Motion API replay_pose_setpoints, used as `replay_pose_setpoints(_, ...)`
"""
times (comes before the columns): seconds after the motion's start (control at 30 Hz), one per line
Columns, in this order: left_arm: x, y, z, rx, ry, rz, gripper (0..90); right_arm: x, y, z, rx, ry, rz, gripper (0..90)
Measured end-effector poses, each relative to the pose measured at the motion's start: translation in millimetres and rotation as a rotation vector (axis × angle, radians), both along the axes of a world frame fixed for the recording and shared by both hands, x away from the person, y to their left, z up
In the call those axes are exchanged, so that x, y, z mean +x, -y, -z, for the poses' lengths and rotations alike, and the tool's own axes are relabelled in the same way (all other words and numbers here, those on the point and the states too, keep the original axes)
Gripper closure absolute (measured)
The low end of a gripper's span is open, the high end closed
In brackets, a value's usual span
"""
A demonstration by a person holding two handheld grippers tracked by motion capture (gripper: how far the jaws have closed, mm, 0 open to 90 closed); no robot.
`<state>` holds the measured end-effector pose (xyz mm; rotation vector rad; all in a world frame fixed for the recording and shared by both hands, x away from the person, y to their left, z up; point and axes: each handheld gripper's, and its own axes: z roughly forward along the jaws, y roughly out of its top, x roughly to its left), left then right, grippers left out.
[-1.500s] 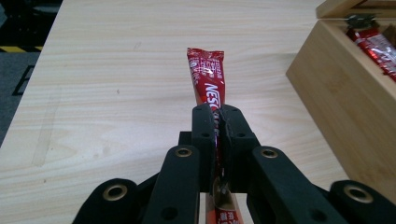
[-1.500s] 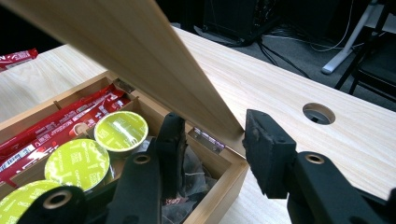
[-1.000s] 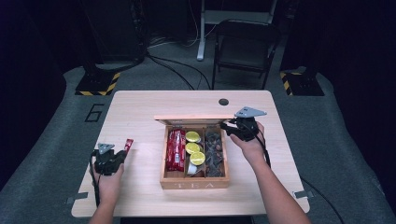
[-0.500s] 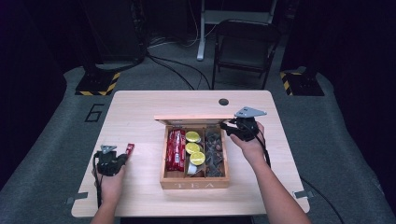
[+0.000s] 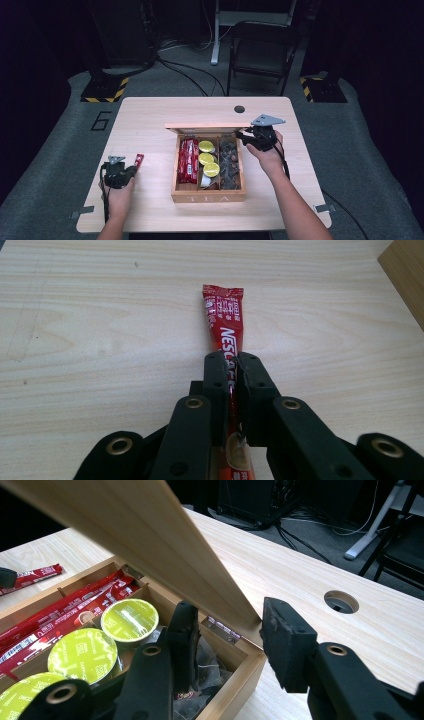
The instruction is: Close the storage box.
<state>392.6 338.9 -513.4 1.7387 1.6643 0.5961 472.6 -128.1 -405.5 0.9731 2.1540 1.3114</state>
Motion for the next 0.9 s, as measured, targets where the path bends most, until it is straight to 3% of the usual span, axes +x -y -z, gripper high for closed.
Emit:
replay_pose_setpoints(0.23,-2.0,0.6,-3.2,-0.02,0.027,-0.01,70.0,0.0,0.0,0.0,0.0,0.0,0.0,58.9)
replay_pose_setpoints(0.57,-6.3,8.8,-18.1,0.023,0.088,0.003,57.7,0.0,0.0,0.0,0.0,0.0,0.0,58.9)
replay_pose_setpoints(0.67,-9.4,14.1,-27.9,0.017,0.111,0.031,57.0,0.1,0.0,0.0,0.0,0.0,0.0,58.9)
replay_pose_setpoints(0.9,-12.6,23.9,-39.2,-0.007,0.117,0.082,55.2,0.1,0.0,0.0,0.0,0.0,0.0,58.9)
